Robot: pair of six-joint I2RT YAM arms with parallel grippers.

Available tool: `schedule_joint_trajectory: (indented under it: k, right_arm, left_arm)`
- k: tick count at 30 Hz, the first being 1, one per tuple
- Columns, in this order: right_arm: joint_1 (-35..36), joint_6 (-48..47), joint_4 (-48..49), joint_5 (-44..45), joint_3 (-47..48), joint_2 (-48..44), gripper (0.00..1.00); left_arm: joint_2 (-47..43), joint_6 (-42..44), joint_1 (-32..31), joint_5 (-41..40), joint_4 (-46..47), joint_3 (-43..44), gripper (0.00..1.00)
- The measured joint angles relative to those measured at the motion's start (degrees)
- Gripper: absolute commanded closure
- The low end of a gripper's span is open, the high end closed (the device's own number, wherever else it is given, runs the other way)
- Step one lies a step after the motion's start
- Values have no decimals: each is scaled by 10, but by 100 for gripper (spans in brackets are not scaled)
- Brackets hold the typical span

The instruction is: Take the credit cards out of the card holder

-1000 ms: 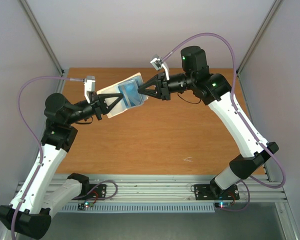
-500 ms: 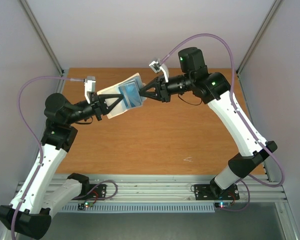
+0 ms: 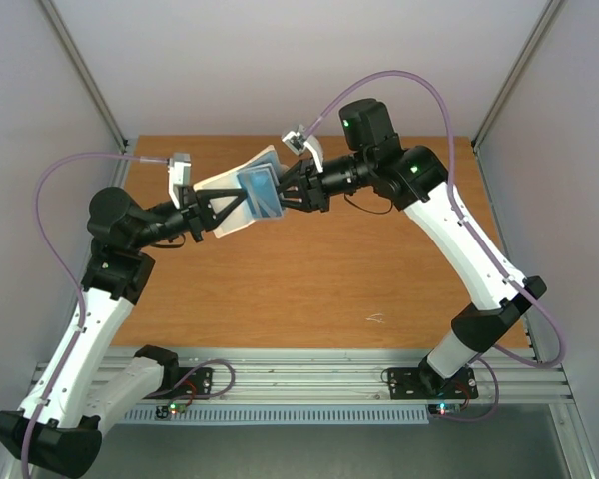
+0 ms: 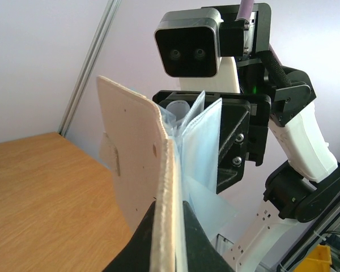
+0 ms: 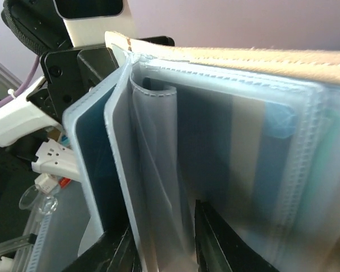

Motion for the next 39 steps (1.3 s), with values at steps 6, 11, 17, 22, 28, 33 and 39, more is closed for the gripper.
schedule_joint_trajectory:
  k: [6,11,17,22,28,33,39]
  right_arm:
    - [25,20,1,33,25,17,98]
    - [33,40,-5,94,38,19,99]
    - [35,64,-29,179,59,24,99]
    - [66,70,-73,313,116,42,99]
    - [158,52,-124,489,186,84,99]
    - [193,32,-156,582,216,125,99]
    - [191,12,-173,627,217,135,99]
  left_arm:
    - [-5,5,0,-11,-7,0,94]
    - [-4,16,0,-43,-34,-1,47]
    - [-7,32,0,-76,-74,-14,28]
    - [-12,31,0,-89,-91,-35,15]
    - [-17,18,0,-91,-84,-48,3]
    - [-17,3,0,-81,-58,-50,3]
    - [-17,-2,0,-78,-48,-51,24]
